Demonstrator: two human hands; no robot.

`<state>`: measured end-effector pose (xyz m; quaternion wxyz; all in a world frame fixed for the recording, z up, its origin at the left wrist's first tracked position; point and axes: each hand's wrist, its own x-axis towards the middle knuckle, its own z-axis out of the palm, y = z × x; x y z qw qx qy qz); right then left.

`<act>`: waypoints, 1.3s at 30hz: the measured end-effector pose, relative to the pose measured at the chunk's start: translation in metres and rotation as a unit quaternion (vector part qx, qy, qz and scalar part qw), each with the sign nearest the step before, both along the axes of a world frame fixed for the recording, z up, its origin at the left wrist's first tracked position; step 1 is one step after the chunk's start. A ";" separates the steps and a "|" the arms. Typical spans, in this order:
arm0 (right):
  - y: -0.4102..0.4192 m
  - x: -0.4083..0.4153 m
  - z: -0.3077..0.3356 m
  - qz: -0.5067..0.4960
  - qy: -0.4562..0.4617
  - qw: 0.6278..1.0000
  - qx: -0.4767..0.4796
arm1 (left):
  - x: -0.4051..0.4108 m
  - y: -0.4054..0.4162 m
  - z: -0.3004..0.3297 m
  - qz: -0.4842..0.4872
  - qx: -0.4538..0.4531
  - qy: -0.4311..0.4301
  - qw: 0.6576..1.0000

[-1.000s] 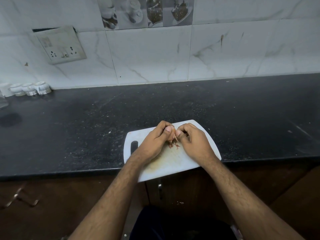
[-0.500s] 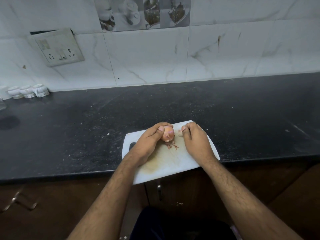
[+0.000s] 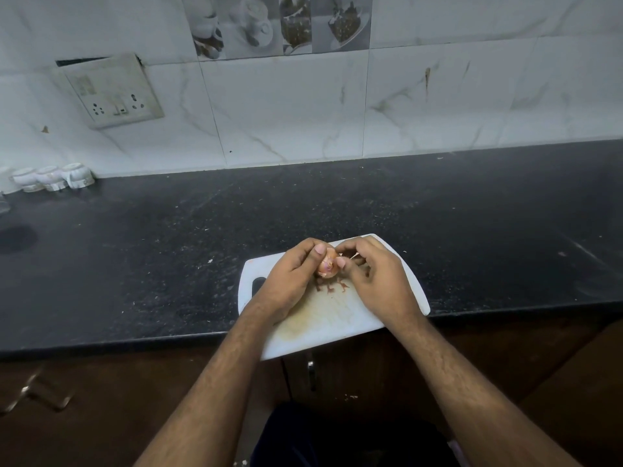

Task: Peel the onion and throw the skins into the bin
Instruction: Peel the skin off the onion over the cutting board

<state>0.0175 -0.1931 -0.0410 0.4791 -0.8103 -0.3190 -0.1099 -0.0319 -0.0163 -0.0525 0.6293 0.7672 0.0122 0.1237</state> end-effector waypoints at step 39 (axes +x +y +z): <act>0.006 -0.006 -0.007 -0.080 -0.012 0.996 -0.032 | -0.004 -0.005 0.002 0.009 0.094 -0.012 0.995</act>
